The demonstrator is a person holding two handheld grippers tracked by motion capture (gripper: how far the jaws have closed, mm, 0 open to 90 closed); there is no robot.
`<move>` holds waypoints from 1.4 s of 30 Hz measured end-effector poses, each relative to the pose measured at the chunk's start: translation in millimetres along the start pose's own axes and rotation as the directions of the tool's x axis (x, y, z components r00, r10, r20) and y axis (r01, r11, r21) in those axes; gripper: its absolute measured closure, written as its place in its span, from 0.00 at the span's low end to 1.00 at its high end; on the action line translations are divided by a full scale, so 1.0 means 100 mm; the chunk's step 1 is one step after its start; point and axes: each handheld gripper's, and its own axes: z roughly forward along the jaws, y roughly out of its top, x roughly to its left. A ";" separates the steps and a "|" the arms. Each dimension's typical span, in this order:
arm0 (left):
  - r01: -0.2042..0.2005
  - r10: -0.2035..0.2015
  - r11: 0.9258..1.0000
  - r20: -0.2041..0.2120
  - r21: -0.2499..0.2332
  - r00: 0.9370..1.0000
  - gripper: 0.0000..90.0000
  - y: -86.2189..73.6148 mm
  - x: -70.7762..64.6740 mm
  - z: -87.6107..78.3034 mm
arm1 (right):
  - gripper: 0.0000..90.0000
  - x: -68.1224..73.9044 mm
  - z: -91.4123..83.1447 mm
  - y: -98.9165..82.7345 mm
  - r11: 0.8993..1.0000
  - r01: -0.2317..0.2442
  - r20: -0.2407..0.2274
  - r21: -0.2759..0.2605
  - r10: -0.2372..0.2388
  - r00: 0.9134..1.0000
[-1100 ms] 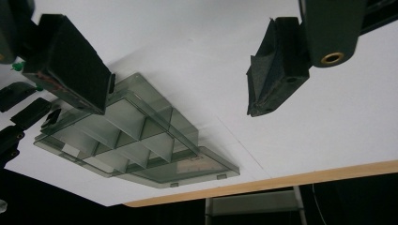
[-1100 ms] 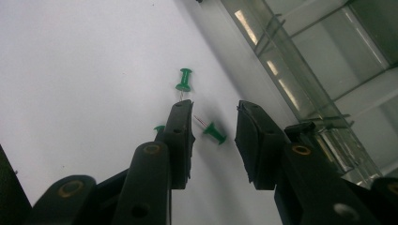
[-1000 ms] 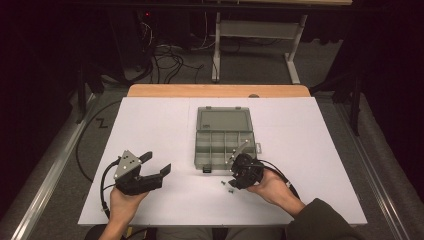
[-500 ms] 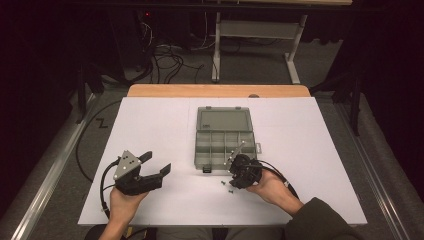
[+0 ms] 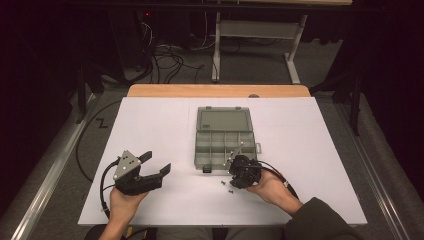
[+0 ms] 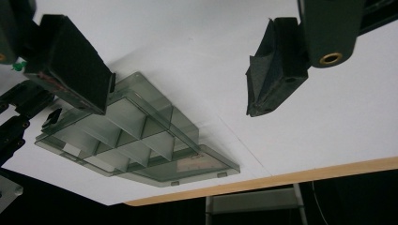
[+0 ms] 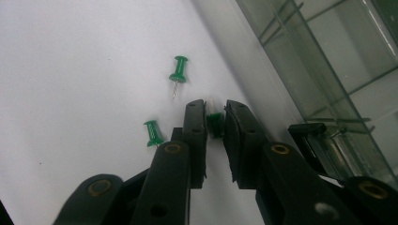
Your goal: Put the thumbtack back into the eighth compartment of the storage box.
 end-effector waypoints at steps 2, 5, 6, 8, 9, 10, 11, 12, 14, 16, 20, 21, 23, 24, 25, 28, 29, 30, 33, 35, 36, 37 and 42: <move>0.000 0.000 1.000 0.000 0.000 1.000 0.25 0.00 0.00 0.00 | 0.91 -0.01 0.00 0.00 1.000 -0.004 -0.005 -0.002 0.004 1.000; -0.001 0.001 1.000 0.001 0.001 1.000 0.25 0.00 0.00 0.00 | 0.91 -0.01 0.00 0.00 1.000 -0.006 -0.005 0.000 0.006 1.000; 0.000 0.000 1.000 0.001 0.001 1.000 0.25 0.00 0.00 0.00 | 0.92 -0.01 0.00 0.00 1.000 -0.006 -0.004 0.002 0.006 1.000; -0.001 0.001 1.000 0.002 0.000 1.000 0.25 0.00 0.00 0.00 | 0.92 -0.02 0.00 0.00 1.000 -0.005 -0.005 0.002 0.005 1.000; 0.000 0.000 1.000 0.002 -0.001 1.000 0.26 0.00 0.00 0.00 | 0.92 -0.02 0.00 0.00 1.000 -0.006 -0.006 0.003 0.006 1.000; 0.000 0.000 1.000 0.002 -0.001 1.000 0.26 0.00 0.00 0.00 | 0.92 -0.02 0.00 0.00 1.000 -0.006 -0.006 0.003 0.006 1.000; 0.000 0.000 1.000 0.002 -0.001 1.000 0.26 0.00 -0.01 0.00 | 0.92 -0.02 0.00 0.00 1.000 -0.007 -0.007 0.004 0.007 1.000; 0.000 0.000 1.000 0.002 -0.001 1.000 0.26 0.00 0.00 0.00 | 0.92 -0.02 0.00 0.00 1.000 -0.008 -0.008 0.004 0.008 1.000; -0.001 0.001 1.000 0.002 -0.001 1.000 0.26 0.00 0.00 0.00 | 0.92 -0.02 0.00 0.00 1.000 -0.009 -0.010 0.004 0.009 1.000; -0.002 0.002 1.000 0.001 -0.001 1.000 0.26 0.00 0.00 0.00 | 0.93 -0.03 0.00 -0.01 1.000 -0.007 -0.010 0.002 0.007 1.000; -0.003 0.003 1.000 -0.003 -0.006 1.000 0.25 0.00 -0.01 -0.01 | 0.93 -0.02 0.00 -0.01 1.000 -0.004 -0.002 -0.004 0.004 1.000; -0.003 0.003 1.000 -0.004 -0.009 1.000 0.25 0.00 -0.01 -0.01 | 0.93 -0.02 -0.01 -0.01 1.000 -0.005 -0.001 -0.004 0.005 1.000; -0.003 0.003 1.000 -0.005 -0.012 1.000 0.25 0.01 -0.01 -0.01 | 0.93 -0.03 -0.02 -0.02 1.000 -0.010 -0.001 -0.009 0.010 1.000; -0.004 0.004 1.000 -0.005 -0.013 1.000 0.26 0.01 -0.01 -0.02 | 0.93 -0.03 -0.03 -0.03 1.000 -0.011 0.000 -0.011 0.011 1.000; -0.004 0.004 1.000 -0.004 -0.014 1.000 0.26 0.01 -0.01 -0.02 | 0.93 -0.04 -0.04 -0.03 1.000 -0.014 0.000 -0.019 0.014 1.000; -0.005 0.005 1.000 -0.002 -0.016 1.000 0.26 0.01 -0.01 -0.02 | 0.93 -0.06 -0.08 -0.05 0.999 -0.024 0.000 -0.032 0.024 1.000; -0.005 0.005 1.000 -0.002 -0.017 1.000 0.26 0.01 -0.01 -0.02 | 0.93 -0.06 -0.09 -0.05 0.999 -0.029 -0.002 -0.036 0.029 1.000; -0.005 0.005 1.000 -0.001 -0.018 1.000 0.26 0.01 -0.01 -0.02 | 0.93 -0.07 -0.11 -0.05 0.999 -0.033 -0.001 -0.039 0.033 0.999; -0.004 0.004 1.000 -0.001 -0.020 1.000 0.26 0.01 -0.01 -0.02 | 0.93 -0.09 -0.17 -0.06 0.998 -0.035 0.003 -0.055 0.035 0.999; -0.002 0.002 1.000 -0.001 -0.021 1.000 0.26 0.01 -0.01 -0.03 | 0.93 -0.10 -0.21 -0.07 0.997 -0.044 0.005 -0.068 0.044 0.999; -0.003 0.003 1.000 0.000 -0.022 1.000 0.26 0.01 -0.01 -0.03 | 0.93 -0.11 -0.22 -0.07 0.996 -0.050 0.005 -0.069 0.051 0.999; -0.004 0.004 1.000 0.000 -0.023 1.000 0.26 0.01 -0.01 -0.03 | 0.93 -0.12 -0.23 -0.07 0.996 -0.051 0.005 -0.070 0.052 0.999; -0.004 0.004 1.000 0.003 -0.027 1.000 0.26 0.01 -0.01 -0.04 | 0.93 -0.17 -0.28 -0.10 0.994 -0.068 0.009 -0.088 0.069 0.998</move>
